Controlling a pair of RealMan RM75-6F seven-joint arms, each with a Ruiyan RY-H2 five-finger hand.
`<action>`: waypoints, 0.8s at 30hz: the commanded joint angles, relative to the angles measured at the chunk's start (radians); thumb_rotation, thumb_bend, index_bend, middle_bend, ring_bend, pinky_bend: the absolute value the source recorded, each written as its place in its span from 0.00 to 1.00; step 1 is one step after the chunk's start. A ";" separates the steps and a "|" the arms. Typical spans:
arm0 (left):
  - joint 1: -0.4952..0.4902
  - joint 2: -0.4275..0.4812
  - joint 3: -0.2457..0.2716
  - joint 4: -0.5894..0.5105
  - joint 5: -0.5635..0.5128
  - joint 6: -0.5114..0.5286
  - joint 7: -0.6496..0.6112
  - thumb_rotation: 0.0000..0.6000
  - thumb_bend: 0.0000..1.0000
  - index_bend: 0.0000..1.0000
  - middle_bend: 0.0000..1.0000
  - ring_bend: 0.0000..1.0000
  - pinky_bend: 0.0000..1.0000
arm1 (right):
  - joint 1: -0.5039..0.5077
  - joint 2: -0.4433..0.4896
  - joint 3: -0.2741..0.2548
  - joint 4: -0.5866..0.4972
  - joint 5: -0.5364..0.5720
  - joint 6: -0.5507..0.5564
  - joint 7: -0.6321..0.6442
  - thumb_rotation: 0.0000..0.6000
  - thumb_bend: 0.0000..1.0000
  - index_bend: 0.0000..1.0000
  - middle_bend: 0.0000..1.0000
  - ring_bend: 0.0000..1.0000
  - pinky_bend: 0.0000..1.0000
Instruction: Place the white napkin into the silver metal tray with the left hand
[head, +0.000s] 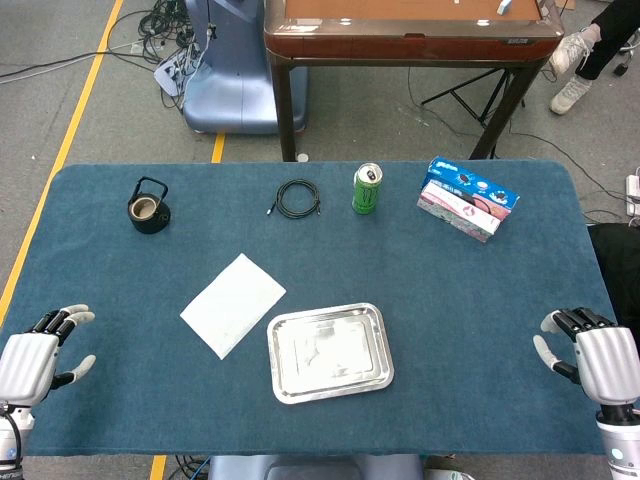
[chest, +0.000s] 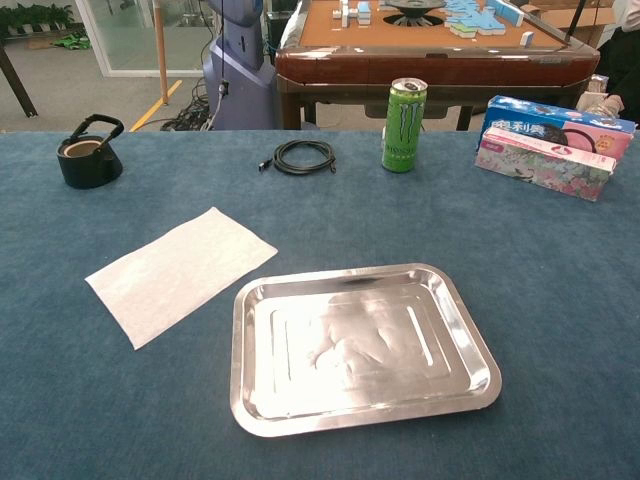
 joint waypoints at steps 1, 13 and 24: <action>-0.001 0.001 0.002 0.002 0.008 0.003 -0.009 1.00 0.20 0.33 0.28 0.27 0.50 | 0.001 -0.002 -0.001 0.000 0.003 -0.006 -0.006 1.00 0.30 0.55 0.59 0.48 0.66; -0.007 -0.014 0.009 0.030 0.058 0.037 -0.043 1.00 0.20 0.32 0.32 0.30 0.50 | -0.009 0.006 0.000 -0.021 0.002 0.007 -0.011 1.00 0.30 0.55 0.59 0.48 0.66; -0.101 -0.068 0.007 0.074 0.146 -0.025 -0.042 1.00 0.19 0.28 0.12 0.05 0.23 | -0.011 0.021 0.017 -0.034 0.016 0.014 0.010 1.00 0.30 0.55 0.59 0.48 0.66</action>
